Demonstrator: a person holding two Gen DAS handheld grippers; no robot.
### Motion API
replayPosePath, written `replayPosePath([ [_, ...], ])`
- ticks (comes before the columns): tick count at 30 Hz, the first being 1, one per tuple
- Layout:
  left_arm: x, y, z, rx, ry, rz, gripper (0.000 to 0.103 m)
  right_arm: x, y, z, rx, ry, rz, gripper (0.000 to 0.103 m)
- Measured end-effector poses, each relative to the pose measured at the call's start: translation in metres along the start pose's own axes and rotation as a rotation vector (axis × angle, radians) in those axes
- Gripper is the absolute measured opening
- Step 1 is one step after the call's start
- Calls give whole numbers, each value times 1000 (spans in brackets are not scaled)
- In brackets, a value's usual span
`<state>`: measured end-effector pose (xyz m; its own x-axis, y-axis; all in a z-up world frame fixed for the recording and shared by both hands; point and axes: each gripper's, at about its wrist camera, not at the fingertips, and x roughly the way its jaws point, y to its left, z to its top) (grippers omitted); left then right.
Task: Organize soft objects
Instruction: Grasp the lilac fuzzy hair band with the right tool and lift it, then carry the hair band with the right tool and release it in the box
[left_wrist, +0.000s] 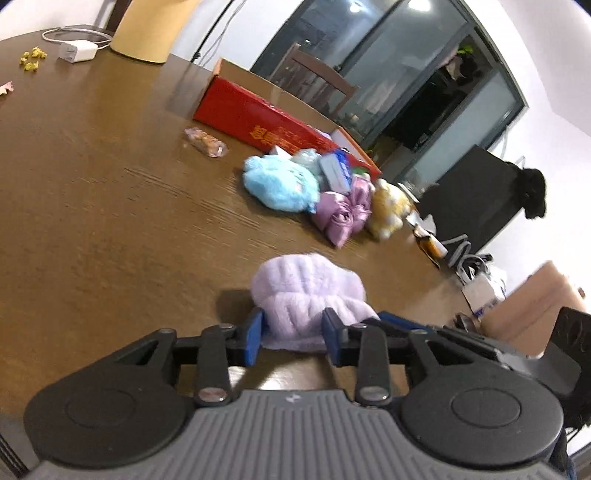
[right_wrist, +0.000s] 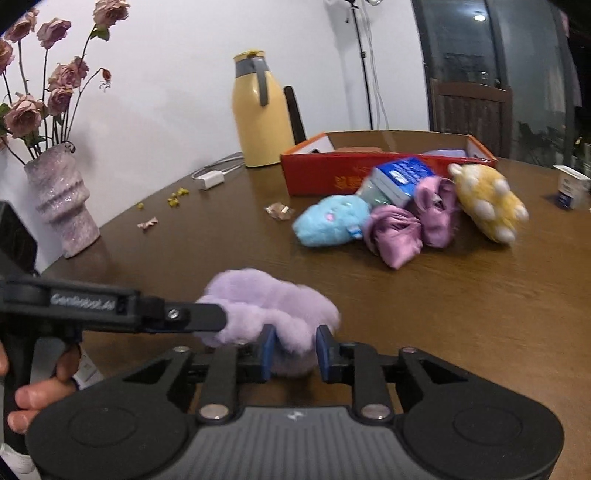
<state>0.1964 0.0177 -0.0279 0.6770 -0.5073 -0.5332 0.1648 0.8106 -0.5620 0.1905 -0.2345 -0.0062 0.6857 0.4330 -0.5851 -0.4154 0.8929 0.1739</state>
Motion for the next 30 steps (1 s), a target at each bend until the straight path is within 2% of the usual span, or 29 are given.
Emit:
replayPosePath([
  [4, -17, -7, 1, 56, -70, 41, 52, -24, -12, -1, 84, -63, 48, 29],
  [6, -15, -7, 5, 54, -66, 66, 53, -22, -14, 3, 118, -77, 51, 33],
  [13, 8, -3, 7, 50, -48, 101, 53, 25, -21, 15, 234, -61, 50, 35],
  [15, 13, 0, 7, 49, -53, 99, 58, 37, -18, 14, 225, -43, 45, 35],
  [17, 16, 3, 8, 63, -53, 93, 58, 44, -13, 11, 197, -27, 26, 35],
  [19, 17, 4, 8, 72, -48, 79, 51, 47, -10, 7, 181, -25, 11, 35],
  [21, 19, 6, 10, 61, -26, 30, 36, 47, -10, 5, 182, -32, 22, 26],
  [24, 23, 2, 17, 61, -21, 19, 31, 43, -7, 8, 154, -42, 14, 16],
  [28, 27, -10, 43, 104, -50, -19, 30, 36, -11, 31, 150, -106, 15, 15],
  [30, 32, -17, 70, 136, -77, -49, 30, 36, -21, 54, 156, -144, 32, 15],
])
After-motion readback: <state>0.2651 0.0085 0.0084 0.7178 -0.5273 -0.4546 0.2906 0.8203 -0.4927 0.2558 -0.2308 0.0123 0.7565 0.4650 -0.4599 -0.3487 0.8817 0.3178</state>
